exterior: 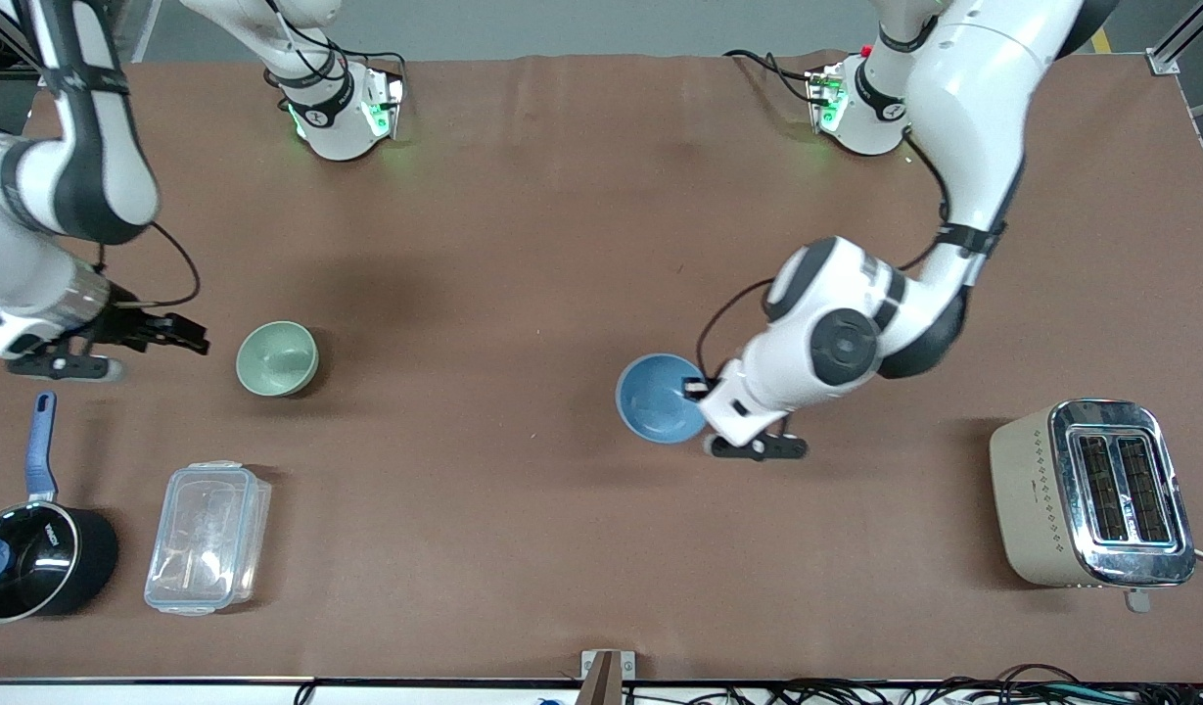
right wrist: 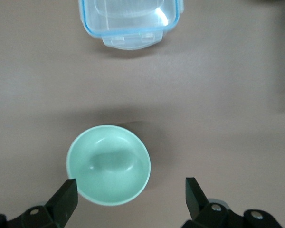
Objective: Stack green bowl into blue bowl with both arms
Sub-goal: 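Grasp the blue bowl rim while the right gripper reaches the green bowl, then release the blue bowl mid-table while the right gripper grasps the green bowl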
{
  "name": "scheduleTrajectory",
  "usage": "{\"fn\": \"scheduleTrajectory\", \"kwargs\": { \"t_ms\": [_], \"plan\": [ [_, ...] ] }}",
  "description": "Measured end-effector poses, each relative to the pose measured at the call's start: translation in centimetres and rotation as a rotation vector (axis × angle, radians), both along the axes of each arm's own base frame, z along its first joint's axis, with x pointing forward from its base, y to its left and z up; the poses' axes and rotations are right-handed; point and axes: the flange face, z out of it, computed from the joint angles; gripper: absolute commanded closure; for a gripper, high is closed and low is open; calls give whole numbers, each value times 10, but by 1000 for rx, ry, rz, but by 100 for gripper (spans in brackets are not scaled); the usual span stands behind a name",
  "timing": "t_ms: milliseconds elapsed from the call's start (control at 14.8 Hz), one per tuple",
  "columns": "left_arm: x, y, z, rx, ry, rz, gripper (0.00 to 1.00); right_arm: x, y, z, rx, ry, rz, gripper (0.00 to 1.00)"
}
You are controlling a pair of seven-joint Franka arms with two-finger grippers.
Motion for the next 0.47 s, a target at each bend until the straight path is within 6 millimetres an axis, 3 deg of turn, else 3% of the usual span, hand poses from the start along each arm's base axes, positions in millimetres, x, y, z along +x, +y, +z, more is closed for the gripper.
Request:
{"fn": "scheduleTrajectory", "kwargs": {
  "t_ms": [135,203,474],
  "plan": [
    [-23,-41,-19,1,14,10,100,-13,3,-53,-4,-5,2,0],
    [-32,-57,-28,-2,16,18,100,-16,4,-71,-4,3,5,0],
    [-58,-99,-64,-9,23,55,100,-16,19,-97,-1,25,47,0]
  ]
}}
